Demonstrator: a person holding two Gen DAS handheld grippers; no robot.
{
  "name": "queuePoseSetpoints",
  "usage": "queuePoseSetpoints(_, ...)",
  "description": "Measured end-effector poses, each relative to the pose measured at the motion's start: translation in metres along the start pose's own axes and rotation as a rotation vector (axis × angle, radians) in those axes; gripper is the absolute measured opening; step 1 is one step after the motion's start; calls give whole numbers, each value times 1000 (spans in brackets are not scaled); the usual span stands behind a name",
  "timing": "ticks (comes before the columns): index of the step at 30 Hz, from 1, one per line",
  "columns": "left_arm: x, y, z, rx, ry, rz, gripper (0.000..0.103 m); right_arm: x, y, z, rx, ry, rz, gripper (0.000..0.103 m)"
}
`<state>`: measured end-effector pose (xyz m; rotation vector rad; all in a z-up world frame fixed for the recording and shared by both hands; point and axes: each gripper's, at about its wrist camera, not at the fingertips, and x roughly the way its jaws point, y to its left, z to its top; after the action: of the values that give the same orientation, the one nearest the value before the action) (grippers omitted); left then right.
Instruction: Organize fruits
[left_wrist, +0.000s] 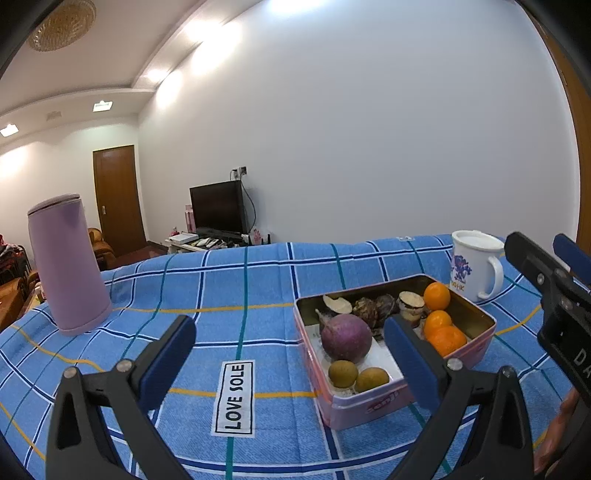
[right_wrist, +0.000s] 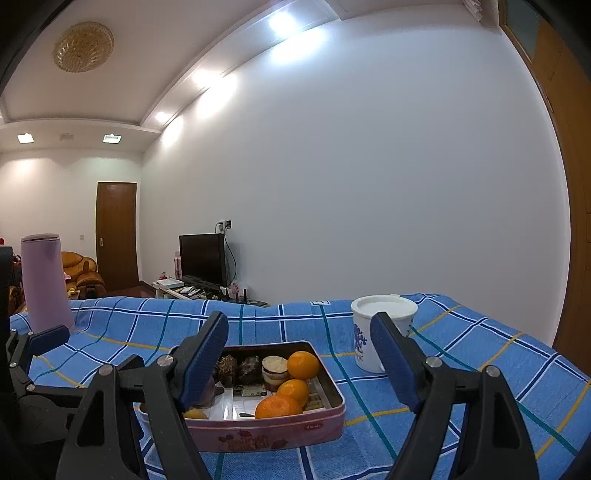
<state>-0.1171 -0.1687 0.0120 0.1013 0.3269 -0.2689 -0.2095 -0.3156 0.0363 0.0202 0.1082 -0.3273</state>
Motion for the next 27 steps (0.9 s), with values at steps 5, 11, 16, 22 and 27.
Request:
queuePoseSetpoints(5, 1, 0, 1, 0, 1, 0, 103, 0, -1, 1, 6, 2, 0, 80)
queuePoseSetpoints(11, 2, 0, 1, -3, 2, 1, 103, 0, -3, 1, 14, 5, -6, 81)
queuePoseSetpoints(16, 2, 1, 0, -4, 2, 4, 103, -2, -2, 2, 14, 2, -7, 81)
queuePoseSetpoints(22, 2, 1, 0, -5, 4, 4, 103, -2, -2, 1, 14, 3, -7, 81)
queuePoseSetpoints(27, 2, 1, -1, -5, 6, 3, 103, -2, -3, 1, 15, 4, -8, 81)
